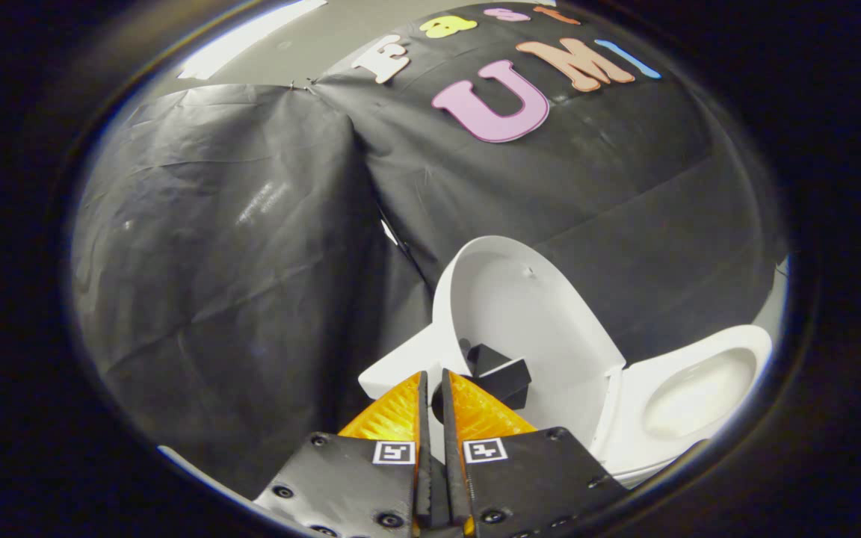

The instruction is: Open the toilet lid.

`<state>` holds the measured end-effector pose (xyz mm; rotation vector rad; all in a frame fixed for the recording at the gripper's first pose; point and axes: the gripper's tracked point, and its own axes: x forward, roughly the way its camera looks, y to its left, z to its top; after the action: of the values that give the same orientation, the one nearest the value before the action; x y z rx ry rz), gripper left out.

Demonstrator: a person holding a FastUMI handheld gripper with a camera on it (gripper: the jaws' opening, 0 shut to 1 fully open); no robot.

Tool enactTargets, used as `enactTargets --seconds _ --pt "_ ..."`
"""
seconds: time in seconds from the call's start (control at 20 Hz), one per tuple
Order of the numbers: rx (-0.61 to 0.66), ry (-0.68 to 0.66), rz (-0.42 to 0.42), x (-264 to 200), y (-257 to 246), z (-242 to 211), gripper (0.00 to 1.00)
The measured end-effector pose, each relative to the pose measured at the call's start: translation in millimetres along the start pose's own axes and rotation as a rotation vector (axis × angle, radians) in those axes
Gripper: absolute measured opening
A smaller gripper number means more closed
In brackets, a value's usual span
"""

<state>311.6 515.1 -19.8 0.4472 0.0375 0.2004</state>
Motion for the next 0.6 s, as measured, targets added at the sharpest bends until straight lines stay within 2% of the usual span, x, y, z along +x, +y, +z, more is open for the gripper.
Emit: enactTargets --seconds 0.15,0.25,0.3,0.35,0.6 --pt "-0.073 0.003 0.0 -4 -6 13 0.1" --pt "-0.106 -0.011 -0.007 -8 -11 26 0.26" --pt "-0.116 -0.017 -0.009 -10 -15 32 0.26" --pt "-0.126 -0.025 -0.015 -12 -19 39 0.31" --pt "-0.199 -0.091 -0.052 -32 -56 84 0.67"
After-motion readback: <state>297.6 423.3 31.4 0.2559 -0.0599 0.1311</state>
